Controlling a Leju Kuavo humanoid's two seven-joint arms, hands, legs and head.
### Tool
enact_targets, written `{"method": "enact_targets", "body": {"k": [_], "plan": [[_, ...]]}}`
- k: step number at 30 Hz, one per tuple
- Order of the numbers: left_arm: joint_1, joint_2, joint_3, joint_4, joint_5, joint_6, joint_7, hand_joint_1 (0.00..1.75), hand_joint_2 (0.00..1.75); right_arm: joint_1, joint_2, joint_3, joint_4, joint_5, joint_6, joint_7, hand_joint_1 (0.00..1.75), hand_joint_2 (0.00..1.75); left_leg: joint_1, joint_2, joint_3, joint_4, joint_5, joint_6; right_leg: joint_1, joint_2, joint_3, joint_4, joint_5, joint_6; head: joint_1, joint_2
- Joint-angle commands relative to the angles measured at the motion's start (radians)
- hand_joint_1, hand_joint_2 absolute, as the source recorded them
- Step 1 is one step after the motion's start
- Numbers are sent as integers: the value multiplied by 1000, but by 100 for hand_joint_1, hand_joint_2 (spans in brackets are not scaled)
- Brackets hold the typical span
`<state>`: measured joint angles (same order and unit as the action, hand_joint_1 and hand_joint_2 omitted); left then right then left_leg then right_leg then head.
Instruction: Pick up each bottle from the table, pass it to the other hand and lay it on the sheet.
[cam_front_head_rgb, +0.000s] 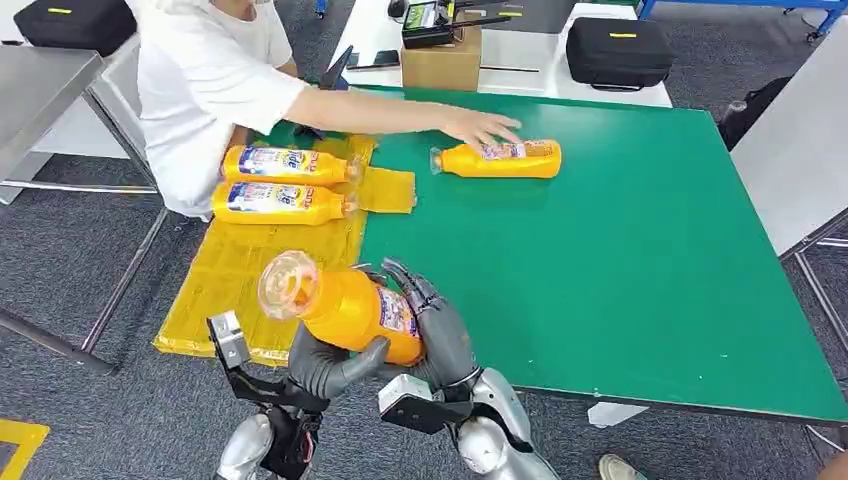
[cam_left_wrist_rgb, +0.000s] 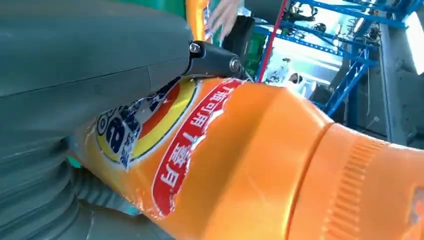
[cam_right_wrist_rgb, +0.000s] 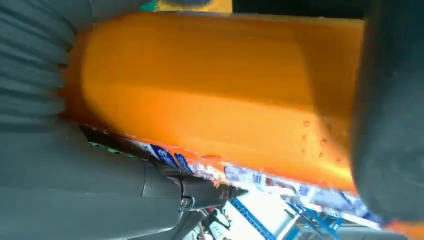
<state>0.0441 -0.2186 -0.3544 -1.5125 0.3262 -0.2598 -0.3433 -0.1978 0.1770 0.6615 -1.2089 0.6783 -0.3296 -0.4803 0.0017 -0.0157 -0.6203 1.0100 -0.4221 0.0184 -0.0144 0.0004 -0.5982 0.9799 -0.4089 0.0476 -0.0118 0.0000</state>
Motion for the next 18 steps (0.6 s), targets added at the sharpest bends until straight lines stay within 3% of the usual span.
{"method": "enact_targets", "body": {"k": [1,13,14,18], "plan": [[-29,-16,59,65,74,15,20,175,175,-24,-4,17,45,-10,-38,-7,0,0,0,1,5,-1,-1,-1,1,0,4,-1,-1,-2,0,0],[-98,8,148,77,-66,242,-32,175,175,12,-28,-9,-48,-9,-160,-33,0,0,0,0,3,-1,0,-1,0,-1,2,-1,-1,-1,0,0],[-126,26,158,89,-177,329,-72,175,175,9,-35,-13,-74,0,-194,-45,0,0,0,0,5,-1,-1,-1,1,-1,5,-1,-1,-2,0,0],[-224,62,245,174,-274,397,-71,175,175,2,-40,-42,-170,-15,-231,-60,0,0,0,-1,2,0,0,-1,1,-2,2,0,-1,-2,0,0]]}}
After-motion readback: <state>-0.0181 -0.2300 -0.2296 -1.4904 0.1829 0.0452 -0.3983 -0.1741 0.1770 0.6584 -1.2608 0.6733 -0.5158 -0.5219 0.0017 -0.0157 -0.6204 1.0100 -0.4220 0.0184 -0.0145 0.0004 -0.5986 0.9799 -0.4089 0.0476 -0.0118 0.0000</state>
